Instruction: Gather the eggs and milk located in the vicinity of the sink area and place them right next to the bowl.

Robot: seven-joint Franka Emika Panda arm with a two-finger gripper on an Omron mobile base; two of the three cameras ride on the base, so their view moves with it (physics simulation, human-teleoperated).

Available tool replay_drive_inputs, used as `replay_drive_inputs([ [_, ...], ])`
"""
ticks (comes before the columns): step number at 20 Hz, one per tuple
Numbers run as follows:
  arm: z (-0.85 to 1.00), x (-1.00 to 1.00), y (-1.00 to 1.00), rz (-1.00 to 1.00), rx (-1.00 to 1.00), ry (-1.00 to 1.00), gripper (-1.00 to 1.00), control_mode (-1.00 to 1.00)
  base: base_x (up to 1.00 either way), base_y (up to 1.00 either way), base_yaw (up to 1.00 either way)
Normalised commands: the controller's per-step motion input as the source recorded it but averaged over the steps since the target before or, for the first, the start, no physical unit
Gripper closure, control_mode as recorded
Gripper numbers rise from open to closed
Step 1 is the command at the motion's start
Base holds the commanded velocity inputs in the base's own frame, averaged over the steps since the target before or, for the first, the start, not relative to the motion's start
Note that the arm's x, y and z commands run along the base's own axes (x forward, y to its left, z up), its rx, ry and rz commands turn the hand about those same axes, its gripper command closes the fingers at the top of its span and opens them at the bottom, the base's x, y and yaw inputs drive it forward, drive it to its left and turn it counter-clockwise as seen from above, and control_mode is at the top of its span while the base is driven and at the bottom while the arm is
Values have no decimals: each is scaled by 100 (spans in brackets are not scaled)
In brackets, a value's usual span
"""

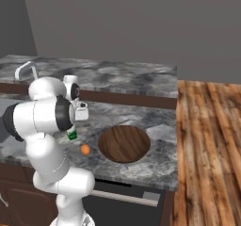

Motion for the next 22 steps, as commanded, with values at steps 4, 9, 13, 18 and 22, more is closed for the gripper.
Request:
replay_drive_inputs([
  [4, 36, 64, -95, -6, 0, 11, 100, -100, 0, 0, 0],
  [9, 31, 64, -77, -3, 0, 15, 100, -100, 0, 0, 0],
  [13, 6, 51, -20, 0, 0, 18, 100, -100, 0, 0, 0],
  [18, -8, 24, -1, 0, -1, 15, 100, -100, 0, 0, 0],
  [22, -21, 36, -9, 0, -8, 13, 100, -100, 0, 0, 0],
])
